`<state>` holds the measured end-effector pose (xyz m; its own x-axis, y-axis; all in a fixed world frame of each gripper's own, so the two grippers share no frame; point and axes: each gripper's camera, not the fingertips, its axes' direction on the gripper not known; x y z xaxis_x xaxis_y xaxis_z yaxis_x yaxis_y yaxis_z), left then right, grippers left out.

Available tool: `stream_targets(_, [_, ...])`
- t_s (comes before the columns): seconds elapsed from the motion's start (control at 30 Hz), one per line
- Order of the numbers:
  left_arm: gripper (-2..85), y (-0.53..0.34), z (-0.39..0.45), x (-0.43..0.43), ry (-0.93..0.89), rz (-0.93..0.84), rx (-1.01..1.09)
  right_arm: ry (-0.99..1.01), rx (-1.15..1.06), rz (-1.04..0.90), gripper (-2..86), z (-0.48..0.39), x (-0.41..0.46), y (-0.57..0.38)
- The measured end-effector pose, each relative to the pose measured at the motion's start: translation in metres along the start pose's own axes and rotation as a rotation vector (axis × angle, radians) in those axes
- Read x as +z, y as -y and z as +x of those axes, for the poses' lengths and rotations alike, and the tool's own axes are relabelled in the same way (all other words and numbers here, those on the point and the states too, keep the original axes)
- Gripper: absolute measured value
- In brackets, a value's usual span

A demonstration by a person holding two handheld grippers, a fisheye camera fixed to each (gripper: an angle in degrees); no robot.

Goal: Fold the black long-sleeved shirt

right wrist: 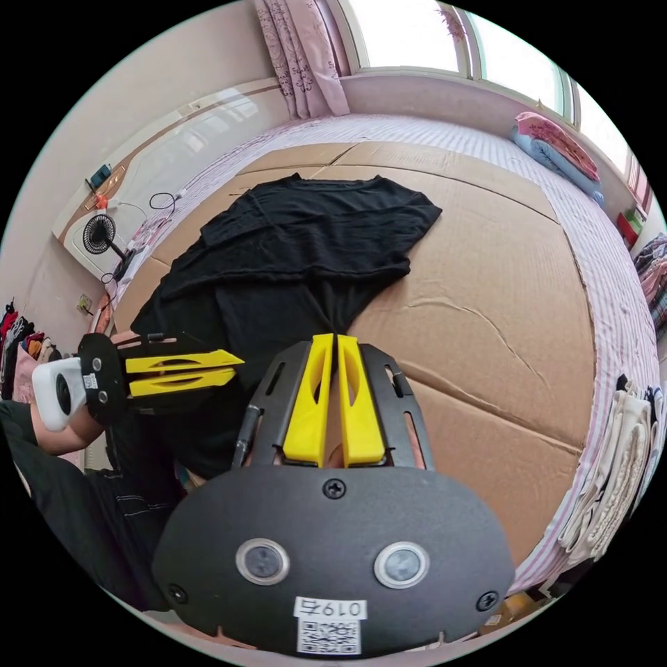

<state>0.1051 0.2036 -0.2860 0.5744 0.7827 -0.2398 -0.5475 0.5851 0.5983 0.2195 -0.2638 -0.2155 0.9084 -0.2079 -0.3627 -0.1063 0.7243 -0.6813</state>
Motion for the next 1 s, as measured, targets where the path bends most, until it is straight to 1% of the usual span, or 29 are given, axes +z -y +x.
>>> stream_targets(0.13, [1.2, 0.006, 0.010, -0.004, 0.020, -0.008, 0.009, 0.048, 0.046, 0.033, -0.7, 0.007, -0.016, -0.001])
stream_targets(0.37, [1.4, 0.014, 0.046, -0.010, 0.154, -0.014, 0.066, 0.095, 0.078, 0.062, -0.7, 0.013, -0.034, 0.000])
stream_targets(0.63, [2.5, 0.018, 0.050, -0.023, 0.139, 0.004, 0.060, 0.092, 0.057, 0.058, -0.6, 0.010, -0.039, 0.006])
stream_targets(0.73, [3.7, 0.025, 0.061, -0.028, 0.140, 0.022, 0.146, 0.102, 0.063, 0.058, -0.6, 0.011, -0.037, 0.008])
stream_targets(0.87, [3.1, 0.036, 0.071, -0.011, 0.172, -0.014, 0.232, 0.107, 0.068, 0.056, -0.6, 0.011, -0.031, 0.009])
stream_targets(1.0, [1.8, 0.038, 0.064, -0.007, 0.144, -0.013, 0.182, 0.107, 0.061, 0.052, -0.6, 0.010, -0.022, 0.010])
